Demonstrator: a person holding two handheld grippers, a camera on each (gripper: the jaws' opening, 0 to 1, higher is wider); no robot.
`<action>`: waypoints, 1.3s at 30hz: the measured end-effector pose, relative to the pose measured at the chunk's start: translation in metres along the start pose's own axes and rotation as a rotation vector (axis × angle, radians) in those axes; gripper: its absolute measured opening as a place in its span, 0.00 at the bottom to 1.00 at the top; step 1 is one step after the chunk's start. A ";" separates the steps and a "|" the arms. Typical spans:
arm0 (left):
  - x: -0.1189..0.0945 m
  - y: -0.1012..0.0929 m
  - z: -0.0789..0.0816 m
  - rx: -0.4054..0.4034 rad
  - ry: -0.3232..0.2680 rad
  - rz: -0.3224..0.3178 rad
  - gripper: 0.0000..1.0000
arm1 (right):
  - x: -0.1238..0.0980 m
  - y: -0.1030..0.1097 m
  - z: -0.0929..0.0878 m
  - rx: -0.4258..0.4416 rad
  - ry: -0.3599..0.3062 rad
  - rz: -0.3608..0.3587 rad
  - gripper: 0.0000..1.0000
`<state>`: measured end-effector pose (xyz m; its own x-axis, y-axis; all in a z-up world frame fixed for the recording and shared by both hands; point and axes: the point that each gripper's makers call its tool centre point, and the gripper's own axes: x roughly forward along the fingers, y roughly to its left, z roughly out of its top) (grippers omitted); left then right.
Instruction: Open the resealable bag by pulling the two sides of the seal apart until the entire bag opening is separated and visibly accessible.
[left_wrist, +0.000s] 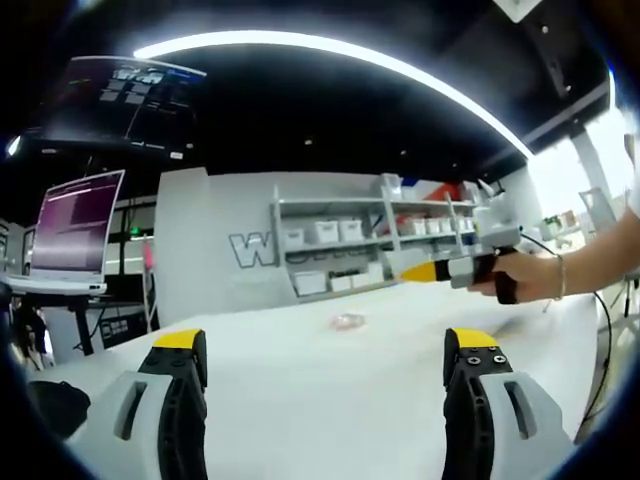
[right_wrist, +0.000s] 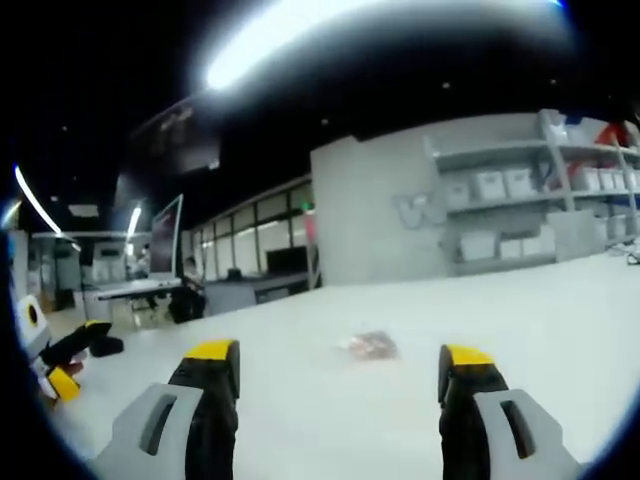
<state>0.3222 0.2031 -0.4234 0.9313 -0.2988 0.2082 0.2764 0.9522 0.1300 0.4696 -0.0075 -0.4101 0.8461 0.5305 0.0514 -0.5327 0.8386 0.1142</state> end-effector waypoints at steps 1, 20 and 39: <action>0.000 0.000 0.000 -0.001 -0.002 0.000 0.97 | -0.002 -0.001 0.000 0.000 -0.001 -0.003 0.82; -0.001 0.000 0.001 0.004 -0.014 -0.002 0.97 | -0.034 -0.007 0.004 0.002 -0.038 -0.038 0.82; -0.001 0.002 0.004 0.017 -0.028 0.002 0.97 | -0.056 -0.004 0.008 -0.009 -0.056 -0.027 0.84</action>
<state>0.3205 0.2054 -0.4199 0.9250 -0.2985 0.2351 0.2699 0.9517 0.1464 0.4250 -0.0415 -0.4051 0.8597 0.5002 0.1037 -0.5096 0.8536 0.1078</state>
